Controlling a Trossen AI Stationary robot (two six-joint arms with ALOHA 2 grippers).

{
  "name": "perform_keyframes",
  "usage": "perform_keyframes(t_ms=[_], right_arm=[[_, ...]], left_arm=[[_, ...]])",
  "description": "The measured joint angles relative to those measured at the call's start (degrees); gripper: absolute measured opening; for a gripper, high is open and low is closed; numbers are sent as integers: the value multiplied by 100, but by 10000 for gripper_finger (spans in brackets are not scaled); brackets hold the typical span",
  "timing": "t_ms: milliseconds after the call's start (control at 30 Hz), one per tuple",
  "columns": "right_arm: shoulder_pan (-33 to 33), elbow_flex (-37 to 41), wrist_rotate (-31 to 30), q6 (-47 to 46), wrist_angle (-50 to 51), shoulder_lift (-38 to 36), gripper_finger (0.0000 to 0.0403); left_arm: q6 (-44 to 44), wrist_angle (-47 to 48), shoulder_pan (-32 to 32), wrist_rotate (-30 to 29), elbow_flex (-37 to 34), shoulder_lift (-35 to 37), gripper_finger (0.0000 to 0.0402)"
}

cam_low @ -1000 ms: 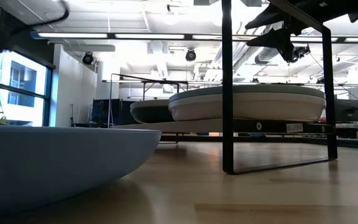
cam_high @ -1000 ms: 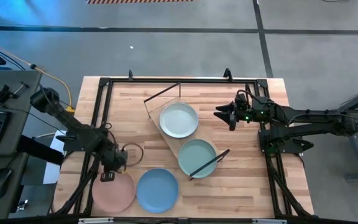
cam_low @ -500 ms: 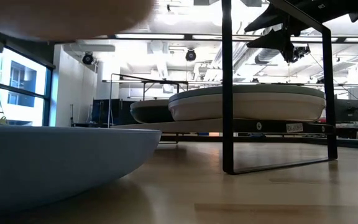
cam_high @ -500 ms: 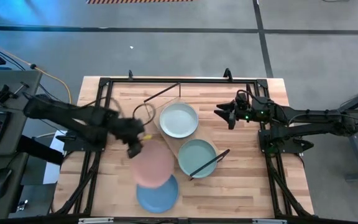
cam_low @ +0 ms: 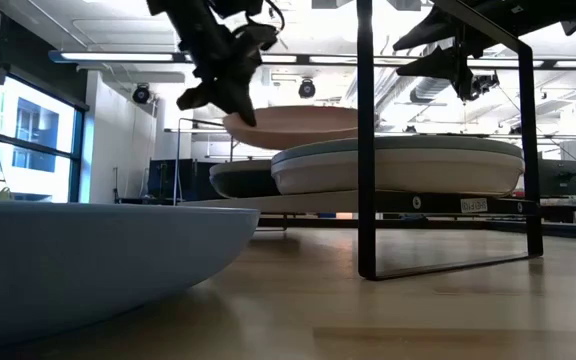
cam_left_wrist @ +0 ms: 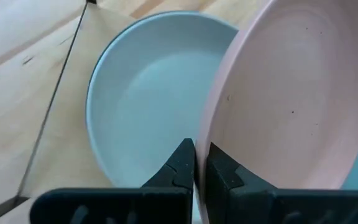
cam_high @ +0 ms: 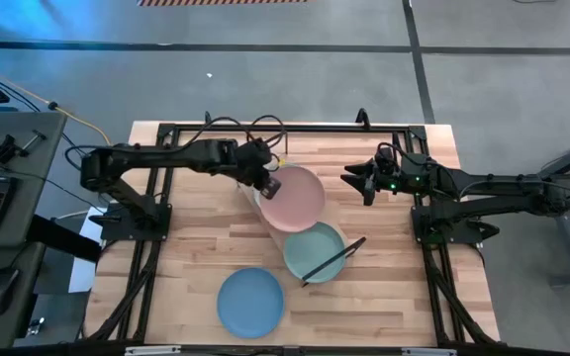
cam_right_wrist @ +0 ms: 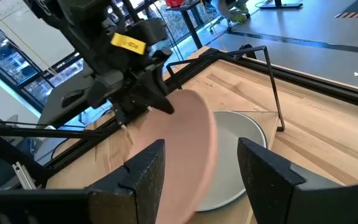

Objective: Place and stack plates onto a shelf
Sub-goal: Stack the pink plate on the top of the gray plate on the shelf

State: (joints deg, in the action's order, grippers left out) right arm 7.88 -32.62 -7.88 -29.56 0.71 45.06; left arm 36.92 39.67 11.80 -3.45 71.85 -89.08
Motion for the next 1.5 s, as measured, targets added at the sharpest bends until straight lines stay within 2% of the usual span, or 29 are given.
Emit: perform_keyframes(t_ms=[400, 667, 967, 1500], right_arm=[[1, 0, 15, 0, 37, 0, 183], [-2, 0, 15, 0, 39, 0, 183], [-2, 0, 13, 7, 44, 0, 183], [-2, 0, 11, 8, 61, 0, 183]], left_arm=[[459, 213, 67, -508, -90, 11, 1], [466, 319, 56, -1112, -97, -18, 12], [335, 56, 56, -849, -96, -20, 36], [140, -425, 56, -290, -40, 142, 131]])
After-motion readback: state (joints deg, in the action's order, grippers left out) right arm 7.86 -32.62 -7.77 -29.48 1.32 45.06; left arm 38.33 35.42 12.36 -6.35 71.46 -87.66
